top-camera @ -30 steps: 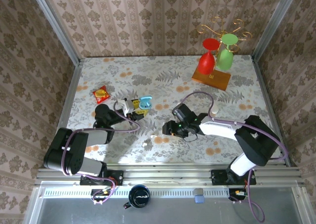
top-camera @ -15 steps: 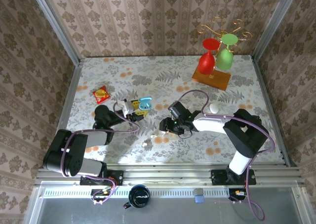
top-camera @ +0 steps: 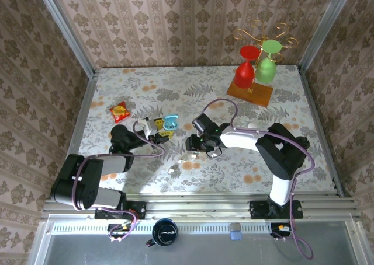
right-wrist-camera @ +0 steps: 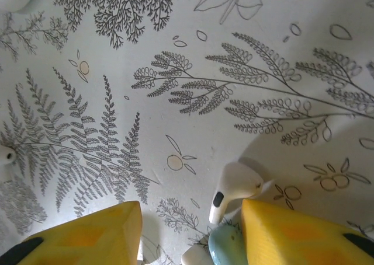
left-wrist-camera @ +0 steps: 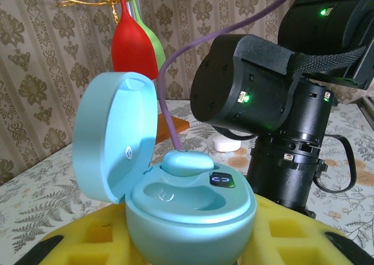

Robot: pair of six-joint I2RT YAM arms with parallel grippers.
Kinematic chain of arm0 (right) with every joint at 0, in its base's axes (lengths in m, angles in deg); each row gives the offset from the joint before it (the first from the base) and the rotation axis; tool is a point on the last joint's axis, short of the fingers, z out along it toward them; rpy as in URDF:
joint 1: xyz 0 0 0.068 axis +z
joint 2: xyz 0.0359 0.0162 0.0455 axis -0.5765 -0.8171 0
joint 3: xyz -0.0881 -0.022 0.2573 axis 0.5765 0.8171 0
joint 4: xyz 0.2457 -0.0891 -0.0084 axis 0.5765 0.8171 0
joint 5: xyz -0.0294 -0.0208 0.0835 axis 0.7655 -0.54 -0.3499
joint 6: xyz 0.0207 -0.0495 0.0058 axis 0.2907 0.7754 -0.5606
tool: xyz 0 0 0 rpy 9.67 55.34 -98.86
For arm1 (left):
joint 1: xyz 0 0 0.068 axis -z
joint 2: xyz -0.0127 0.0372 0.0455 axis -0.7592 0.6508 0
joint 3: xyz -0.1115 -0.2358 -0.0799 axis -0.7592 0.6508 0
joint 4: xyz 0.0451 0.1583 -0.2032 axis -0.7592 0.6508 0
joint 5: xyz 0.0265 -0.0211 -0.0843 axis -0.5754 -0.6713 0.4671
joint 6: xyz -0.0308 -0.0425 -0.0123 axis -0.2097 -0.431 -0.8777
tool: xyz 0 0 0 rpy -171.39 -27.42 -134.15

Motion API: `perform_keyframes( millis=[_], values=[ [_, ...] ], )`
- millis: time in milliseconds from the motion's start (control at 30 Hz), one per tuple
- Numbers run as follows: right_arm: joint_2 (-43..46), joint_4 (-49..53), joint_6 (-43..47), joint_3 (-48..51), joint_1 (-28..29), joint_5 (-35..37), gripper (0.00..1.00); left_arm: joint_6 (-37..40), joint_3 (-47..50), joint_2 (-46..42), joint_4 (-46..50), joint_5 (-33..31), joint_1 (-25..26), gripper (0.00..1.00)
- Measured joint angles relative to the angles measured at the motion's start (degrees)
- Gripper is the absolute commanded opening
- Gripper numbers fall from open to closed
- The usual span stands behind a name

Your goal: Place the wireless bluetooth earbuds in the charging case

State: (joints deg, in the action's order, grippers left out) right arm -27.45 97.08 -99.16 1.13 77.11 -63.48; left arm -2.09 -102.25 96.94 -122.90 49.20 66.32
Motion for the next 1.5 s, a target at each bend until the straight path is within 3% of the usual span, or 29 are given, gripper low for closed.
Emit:
perform_keyframes(
  millis=[200,333,467,633,767,933,1100,1267,1500],
  values=[
    [-1.49,8.63,4.81,-4.87,2.29,4.42,0.40,-0.02,0.70,-0.66,0.02,0.00,-0.22,0.35],
    [-2.82,12.68,7.50,-6.97,4.50,7.48,0.27,0.00,0.70,-0.90,0.02,0.00,-0.22,0.35],
    [-3.96,14.40,8.55,-7.89,4.96,8.81,0.21,-0.02,0.70,-0.96,0.02,0.00,-0.22,0.35],
    [-4.37,15.43,9.64,-8.48,4.96,9.88,0.18,-0.02,0.76,-0.96,0.02,0.00,-0.26,0.35],
    [-4.20,16.20,10.84,-8.48,4.94,10.97,0.19,-0.02,0.85,-0.96,0.00,0.00,-0.52,0.35],
    [-3.02,18.97,13.22,-8.46,3.98,13.11,0.34,-0.02,0.85,-0.96,0.02,0.00,-0.55,0.35],
    [-1.36,20.96,16.87,-8.52,4.33,13.92,0.39,0.00,0.85,-0.94,0.00,0.00,-0.55,0.35],
    [-1.27,24.61,18.49,-9.35,8.37,21.84,0.45,0.00,0.96,-0.94,0.00,-0.52,-1.88,0.36],
    [-2.62,29.66,20.04,-13.11,17.29,34.40,0.46,-0.09,1.09,-0.50,-0.04,-1.55,-6.60,0.36]
  ],
)
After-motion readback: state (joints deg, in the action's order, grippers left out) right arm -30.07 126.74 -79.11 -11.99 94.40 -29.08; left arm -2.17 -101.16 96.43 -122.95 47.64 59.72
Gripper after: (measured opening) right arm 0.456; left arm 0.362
